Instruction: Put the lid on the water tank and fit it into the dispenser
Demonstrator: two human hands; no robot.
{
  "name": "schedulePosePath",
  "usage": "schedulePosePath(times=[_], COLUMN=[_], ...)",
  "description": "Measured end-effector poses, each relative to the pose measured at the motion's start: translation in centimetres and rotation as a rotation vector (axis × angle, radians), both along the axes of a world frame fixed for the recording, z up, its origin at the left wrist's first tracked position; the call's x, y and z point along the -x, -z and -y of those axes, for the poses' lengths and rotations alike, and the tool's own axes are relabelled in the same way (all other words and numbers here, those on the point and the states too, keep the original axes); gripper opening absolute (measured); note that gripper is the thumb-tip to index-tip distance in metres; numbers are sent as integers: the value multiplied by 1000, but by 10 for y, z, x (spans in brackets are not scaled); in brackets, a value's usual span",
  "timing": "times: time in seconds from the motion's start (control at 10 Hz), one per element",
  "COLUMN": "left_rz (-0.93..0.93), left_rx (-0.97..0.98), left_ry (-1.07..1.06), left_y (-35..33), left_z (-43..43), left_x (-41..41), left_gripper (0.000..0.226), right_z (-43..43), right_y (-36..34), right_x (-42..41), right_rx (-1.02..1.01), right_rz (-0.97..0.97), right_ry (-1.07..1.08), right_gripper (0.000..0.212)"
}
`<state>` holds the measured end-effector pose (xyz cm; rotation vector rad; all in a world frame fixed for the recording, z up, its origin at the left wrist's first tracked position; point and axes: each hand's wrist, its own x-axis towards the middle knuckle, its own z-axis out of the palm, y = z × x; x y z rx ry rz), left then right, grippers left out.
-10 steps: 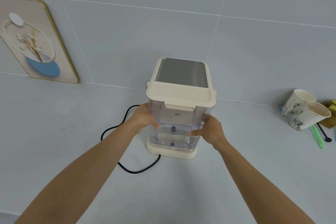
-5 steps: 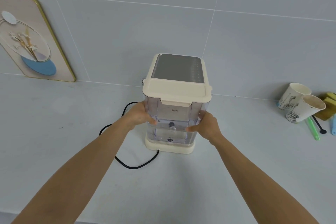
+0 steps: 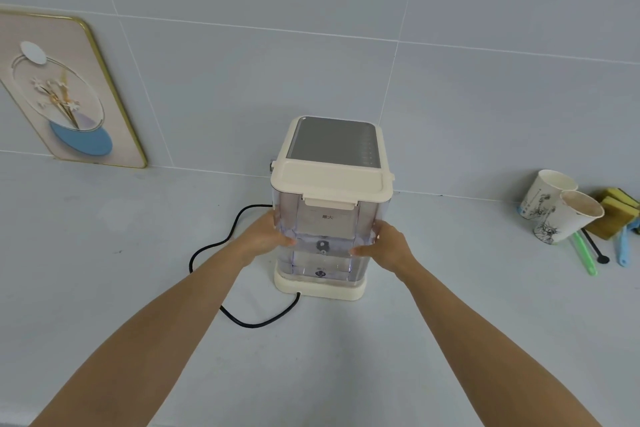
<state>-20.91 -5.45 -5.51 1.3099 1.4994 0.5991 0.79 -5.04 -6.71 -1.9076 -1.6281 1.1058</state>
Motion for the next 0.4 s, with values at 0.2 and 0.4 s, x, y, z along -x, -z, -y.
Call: schedulePosePath(times=[0.2, 0.4], left_rz=[-86, -324], left_rx=[-139, -560], left_ry=[-81, -172], left_y=[-3, -24], left_z=[12, 24], left_x=[-4, -8], left_gripper=[71, 63], right_z=[7, 17], right_y=[-16, -48], right_x=[-5, -2], right_rx=[4, -273], right_rz=[6, 11], right_ry=[-38, -38], right_gripper=[94, 108])
